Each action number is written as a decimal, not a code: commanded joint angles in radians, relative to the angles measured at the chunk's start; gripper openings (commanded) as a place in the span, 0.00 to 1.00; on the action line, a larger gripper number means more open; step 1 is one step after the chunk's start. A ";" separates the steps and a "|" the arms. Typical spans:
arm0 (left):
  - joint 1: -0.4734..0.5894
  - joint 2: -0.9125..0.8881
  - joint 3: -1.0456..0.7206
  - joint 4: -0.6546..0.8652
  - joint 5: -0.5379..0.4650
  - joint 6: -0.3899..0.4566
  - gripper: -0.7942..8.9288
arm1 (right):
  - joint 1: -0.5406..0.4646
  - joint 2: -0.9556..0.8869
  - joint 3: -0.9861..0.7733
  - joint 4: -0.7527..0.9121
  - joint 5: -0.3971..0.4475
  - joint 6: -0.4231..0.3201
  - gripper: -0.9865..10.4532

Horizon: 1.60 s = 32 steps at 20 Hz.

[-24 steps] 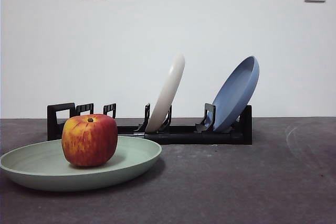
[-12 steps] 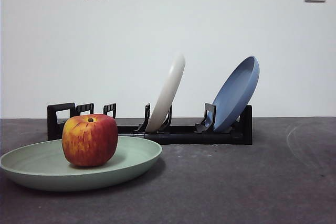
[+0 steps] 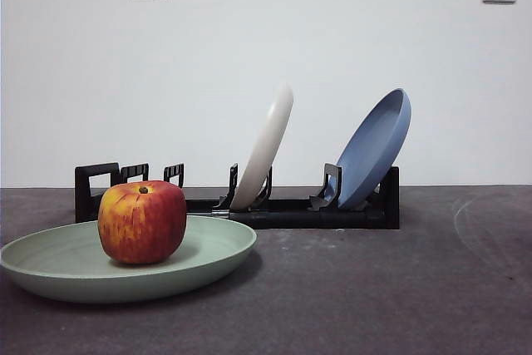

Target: Take the green plate from the plate rack,put the plate on the table,take the apple from the table,put the apple in the plate

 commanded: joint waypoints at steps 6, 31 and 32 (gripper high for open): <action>0.005 -0.019 0.002 0.003 -0.014 0.058 0.08 | 0.003 0.001 -0.010 -0.021 0.021 0.010 0.09; 1.532 -0.404 -0.930 1.066 0.913 0.465 0.08 | 0.003 0.001 -0.010 -0.021 0.021 0.010 0.09; 1.535 -0.404 -0.940 1.040 0.894 0.467 0.08 | 0.003 0.001 -0.010 -0.021 0.021 0.010 0.09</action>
